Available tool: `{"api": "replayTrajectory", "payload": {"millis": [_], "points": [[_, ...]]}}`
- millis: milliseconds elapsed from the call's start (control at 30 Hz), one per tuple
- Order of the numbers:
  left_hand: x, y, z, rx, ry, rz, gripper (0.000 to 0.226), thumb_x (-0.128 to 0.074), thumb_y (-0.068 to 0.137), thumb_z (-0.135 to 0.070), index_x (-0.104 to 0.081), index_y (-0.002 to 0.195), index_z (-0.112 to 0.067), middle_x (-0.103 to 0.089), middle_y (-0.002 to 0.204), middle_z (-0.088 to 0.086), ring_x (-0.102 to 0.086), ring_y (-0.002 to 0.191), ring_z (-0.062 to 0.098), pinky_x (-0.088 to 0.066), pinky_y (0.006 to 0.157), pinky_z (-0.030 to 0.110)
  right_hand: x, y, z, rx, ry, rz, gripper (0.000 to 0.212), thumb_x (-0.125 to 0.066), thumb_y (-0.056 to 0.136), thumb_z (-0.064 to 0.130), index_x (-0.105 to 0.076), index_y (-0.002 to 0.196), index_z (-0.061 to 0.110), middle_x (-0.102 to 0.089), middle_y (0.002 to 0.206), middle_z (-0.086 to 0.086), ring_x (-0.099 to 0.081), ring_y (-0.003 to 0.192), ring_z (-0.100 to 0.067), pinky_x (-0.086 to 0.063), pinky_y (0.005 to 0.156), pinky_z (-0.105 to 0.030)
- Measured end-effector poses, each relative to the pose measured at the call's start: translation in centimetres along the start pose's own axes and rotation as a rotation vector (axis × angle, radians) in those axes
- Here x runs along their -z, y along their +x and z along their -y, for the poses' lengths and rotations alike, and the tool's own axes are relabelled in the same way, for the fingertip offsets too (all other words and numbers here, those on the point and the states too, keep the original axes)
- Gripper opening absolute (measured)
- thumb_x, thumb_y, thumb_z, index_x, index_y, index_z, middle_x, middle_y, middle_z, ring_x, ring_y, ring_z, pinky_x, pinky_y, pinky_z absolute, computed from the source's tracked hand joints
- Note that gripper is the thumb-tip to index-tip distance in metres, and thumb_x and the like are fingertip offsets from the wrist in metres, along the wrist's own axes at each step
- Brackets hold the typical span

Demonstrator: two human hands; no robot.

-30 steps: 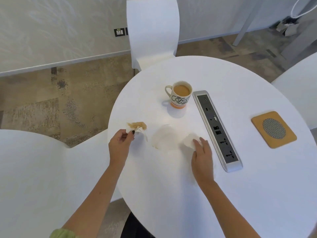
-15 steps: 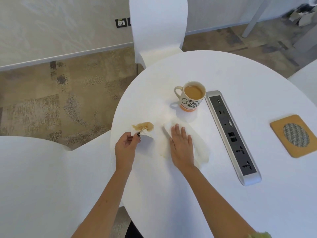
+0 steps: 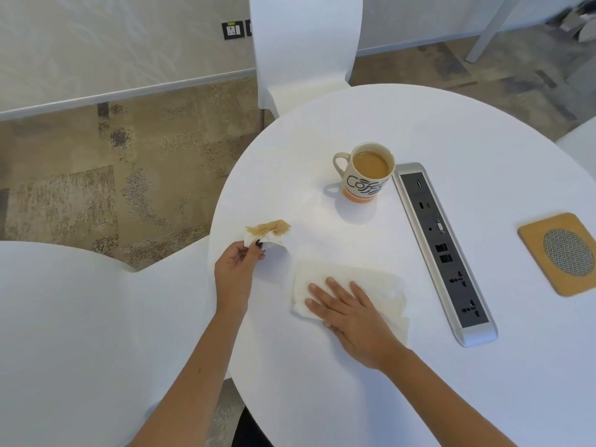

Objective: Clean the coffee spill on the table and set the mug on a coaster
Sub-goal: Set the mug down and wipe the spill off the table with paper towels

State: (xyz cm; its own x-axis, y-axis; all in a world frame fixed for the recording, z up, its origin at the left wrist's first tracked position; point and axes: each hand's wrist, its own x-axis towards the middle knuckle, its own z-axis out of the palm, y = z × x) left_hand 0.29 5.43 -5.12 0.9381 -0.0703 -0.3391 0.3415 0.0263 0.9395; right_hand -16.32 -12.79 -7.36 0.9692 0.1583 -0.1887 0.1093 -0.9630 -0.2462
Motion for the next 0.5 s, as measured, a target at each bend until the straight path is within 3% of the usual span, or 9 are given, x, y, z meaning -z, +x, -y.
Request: {"api": "replayTrajectory", "payload": {"millis": [100, 200, 400, 500], "points": [[0.2, 0.2, 0.2, 0.019, -0.007, 0.018, 0.014, -0.067, 0.088, -0.019, -0.07, 0.075, -0.022, -0.072, 0.072, -0.009, -0.066, 0.084, 0.021, -0.049, 0.093, 0.036, 0.0, -1.4, -1.3, -0.169, 0.009, -0.015, 0.047, -0.009, 0.1, 0.04, -0.019, 0.145, 0.046, -0.011, 0.158, 0.012, -0.003, 0.146, -0.025, -0.007, 0.111, -0.052], [0.0, 0.1, 0.3, 0.02, -0.012, 0.04, 0.011, -0.064, 0.09, -0.015, -0.071, 0.081, -0.013, -0.073, 0.074, -0.005, -0.069, 0.08, 0.017, -0.054, 0.09, 0.035, 0.5, -1.0, -2.2, -0.337, 0.07, -0.04, 0.047, -0.014, 0.097, 0.042, -0.013, 0.143, 0.053, -0.001, 0.158, 0.013, 0.007, 0.146, -0.021, -0.002, 0.115, -0.052], [0.0, 0.2, 0.3, 0.005, -0.036, 0.032, 0.011, -0.06, 0.092, -0.011, -0.068, 0.085, -0.014, -0.072, 0.079, 0.006, -0.07, 0.073, 0.016, -0.057, 0.081, 0.031, 1.8, 3.6, -2.4, -0.507, 0.219, -0.145, 0.053, -0.007, 0.093, 0.044, -0.023, 0.144, 0.045, -0.005, 0.158, 0.012, 0.002, 0.147, -0.019, 0.0, 0.116, -0.047], [0.1, 0.2, 0.2, -0.003, -0.053, 0.039, 0.014, -0.059, 0.093, -0.009, -0.067, 0.083, -0.014, -0.072, 0.079, 0.005, -0.069, 0.073, 0.015, -0.057, 0.08, 0.028, 2.5, 6.7, -1.9, -0.488, 0.296, -0.127, 0.044, -0.021, 0.1, 0.035, -0.029, 0.142, 0.043, -0.008, 0.157, 0.015, 0.002, 0.146, -0.016, 0.004, 0.115, -0.043]]}}
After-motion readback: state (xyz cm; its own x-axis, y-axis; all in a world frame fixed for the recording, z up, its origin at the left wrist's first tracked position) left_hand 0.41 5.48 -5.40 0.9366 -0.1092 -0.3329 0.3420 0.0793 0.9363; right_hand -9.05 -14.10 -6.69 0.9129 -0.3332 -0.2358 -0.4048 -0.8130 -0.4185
